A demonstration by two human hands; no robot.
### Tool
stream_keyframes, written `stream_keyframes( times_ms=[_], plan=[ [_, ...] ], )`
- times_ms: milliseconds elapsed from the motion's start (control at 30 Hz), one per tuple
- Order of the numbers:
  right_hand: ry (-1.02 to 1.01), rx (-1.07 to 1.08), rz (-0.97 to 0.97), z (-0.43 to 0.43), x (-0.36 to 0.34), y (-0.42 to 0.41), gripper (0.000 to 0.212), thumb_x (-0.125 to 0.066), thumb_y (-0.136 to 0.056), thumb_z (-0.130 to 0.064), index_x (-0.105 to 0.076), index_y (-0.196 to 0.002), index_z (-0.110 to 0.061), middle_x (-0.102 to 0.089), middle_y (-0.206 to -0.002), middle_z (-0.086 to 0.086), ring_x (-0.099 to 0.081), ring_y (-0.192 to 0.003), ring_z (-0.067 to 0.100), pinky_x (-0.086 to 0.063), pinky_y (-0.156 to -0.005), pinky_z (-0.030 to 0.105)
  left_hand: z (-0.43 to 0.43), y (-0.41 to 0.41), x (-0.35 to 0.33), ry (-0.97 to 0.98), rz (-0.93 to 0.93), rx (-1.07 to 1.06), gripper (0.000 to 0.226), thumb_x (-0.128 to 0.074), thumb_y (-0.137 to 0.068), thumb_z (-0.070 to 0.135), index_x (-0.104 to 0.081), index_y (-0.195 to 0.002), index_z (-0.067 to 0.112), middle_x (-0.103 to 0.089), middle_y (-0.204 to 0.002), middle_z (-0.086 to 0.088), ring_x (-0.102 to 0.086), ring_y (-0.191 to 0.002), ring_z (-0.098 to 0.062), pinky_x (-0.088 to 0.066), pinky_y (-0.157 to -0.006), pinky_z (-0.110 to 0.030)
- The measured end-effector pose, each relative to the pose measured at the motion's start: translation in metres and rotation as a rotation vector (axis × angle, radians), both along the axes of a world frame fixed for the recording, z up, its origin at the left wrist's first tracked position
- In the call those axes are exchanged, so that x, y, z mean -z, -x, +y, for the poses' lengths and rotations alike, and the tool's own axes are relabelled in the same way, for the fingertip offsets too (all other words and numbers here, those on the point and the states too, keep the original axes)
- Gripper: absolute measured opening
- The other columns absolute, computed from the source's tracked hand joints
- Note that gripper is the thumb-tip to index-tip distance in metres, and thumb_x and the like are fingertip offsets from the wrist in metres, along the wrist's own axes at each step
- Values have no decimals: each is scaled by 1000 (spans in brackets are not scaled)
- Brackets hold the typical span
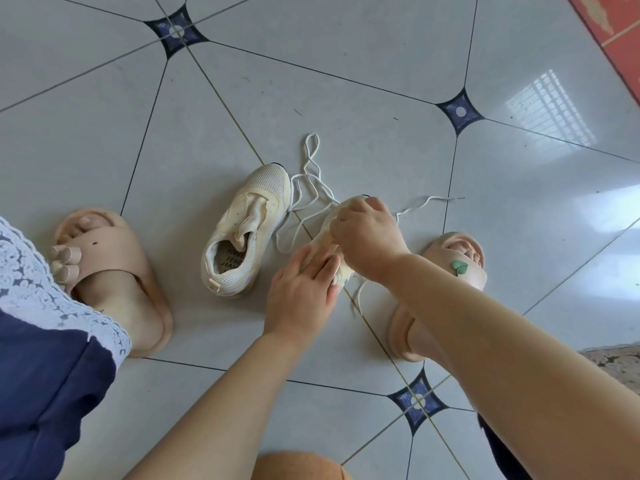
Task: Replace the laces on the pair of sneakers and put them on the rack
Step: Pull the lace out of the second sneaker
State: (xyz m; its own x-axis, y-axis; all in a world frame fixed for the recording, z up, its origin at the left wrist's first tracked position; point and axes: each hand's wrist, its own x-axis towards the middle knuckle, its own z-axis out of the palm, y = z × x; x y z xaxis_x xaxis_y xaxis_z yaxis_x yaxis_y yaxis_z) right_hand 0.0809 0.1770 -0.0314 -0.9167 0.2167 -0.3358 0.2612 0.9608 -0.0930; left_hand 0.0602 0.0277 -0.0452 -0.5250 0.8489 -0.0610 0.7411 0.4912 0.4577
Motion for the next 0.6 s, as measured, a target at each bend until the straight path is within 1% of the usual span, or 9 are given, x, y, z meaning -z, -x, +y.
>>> stream_keyframes(
  times_ms=[33, 100, 200, 267, 300, 367, 467, 533, 600],
  plan=[
    [-4, 91, 43, 5, -1, 0, 21, -48, -79, -7, -63, -89, -19, -60, -95, -2, -47, -102, 23, -30, -87, 31, 0, 0, 1, 1, 3, -2, 38, -72, -74, 15, -66, -111, 8, -64, -118, -7, -58, -109, -34, -55, -74, -44],
    [73, 468, 172, 15, -1, -3, 18, -50, -77, -6, -62, -83, -18, -61, -95, 2, -48, -100, 26, -31, -77, 32, -1, 0, 3, 15, -26, -10, 37, -69, -78, 16, -64, -114, 8, -60, -125, -6, -55, -113, -33, -53, -79, -45],
    [355, 1103, 302, 14, 0, -17, 17, -46, -81, -6, -56, -78, -20, -63, -88, 4, -51, -89, 25, -31, -65, 28, 0, -2, 2, 26, -41, -10, 38, -68, -77, 17, -64, -115, 14, -61, -124, 0, -56, -111, -31, -54, -77, -43],
    [515, 1358, 331, 4, 4, -23, 14, -47, -85, -10, -57, -78, -15, -62, -75, 1, -56, -81, 26, -32, -57, 29, 0, -3, 1, 33, -34, 1, 38, -70, -75, 18, -65, -113, 18, -63, -121, 3, -57, -109, -31, -54, -75, -40],
    [513, 1319, 281, 2, 5, -24, 12, -48, -86, -10, -58, -80, -11, -64, -76, 3, -59, -83, 28, -36, -58, 31, 0, -3, 1, 37, -40, -1, 37, -69, -76, 19, -65, -113, 18, -63, -121, 3, -56, -111, -32, -53, -77, -41],
    [410, 1096, 168, 6, 5, -25, 12, -53, -86, -12, -63, -94, -11, -65, -97, 8, -56, -98, 31, -42, -74, 32, -1, -1, 2, 54, -51, -10, 36, -65, -80, 20, -63, -116, 16, -61, -123, 1, -53, -113, -34, -52, -81, -43],
    [335, 708, 163, 19, -5, -20, 39, -62, -84, -15, -58, -122, -25, -56, -118, 3, -44, -114, 26, -33, -90, 30, -2, 0, 1, 62, -7, 10, 36, -69, -78, 20, -65, -113, 13, -63, -120, -3, -56, -110, -34, -53, -78, -43],
    [252, 413, 128, 17, -9, -14, 42, -64, -83, -20, -57, -123, -32, -53, -124, -3, -38, -120, 22, -28, -96, 30, 0, 0, 1, 46, 21, 12, 38, -73, -74, 18, -67, -110, 11, -65, -117, -4, -58, -106, -34, -54, -76, -43],
    [146, 175, 81, 11, -7, -9, 32, -61, -85, -24, -63, -116, -32, -53, -124, -7, -36, -122, 19, -21, -99, 28, 2, 0, 0, 35, 28, 23, 37, -72, -74, 18, -66, -111, 11, -65, -117, -4, -59, -105, -33, -54, -75, -41]
  ],
)
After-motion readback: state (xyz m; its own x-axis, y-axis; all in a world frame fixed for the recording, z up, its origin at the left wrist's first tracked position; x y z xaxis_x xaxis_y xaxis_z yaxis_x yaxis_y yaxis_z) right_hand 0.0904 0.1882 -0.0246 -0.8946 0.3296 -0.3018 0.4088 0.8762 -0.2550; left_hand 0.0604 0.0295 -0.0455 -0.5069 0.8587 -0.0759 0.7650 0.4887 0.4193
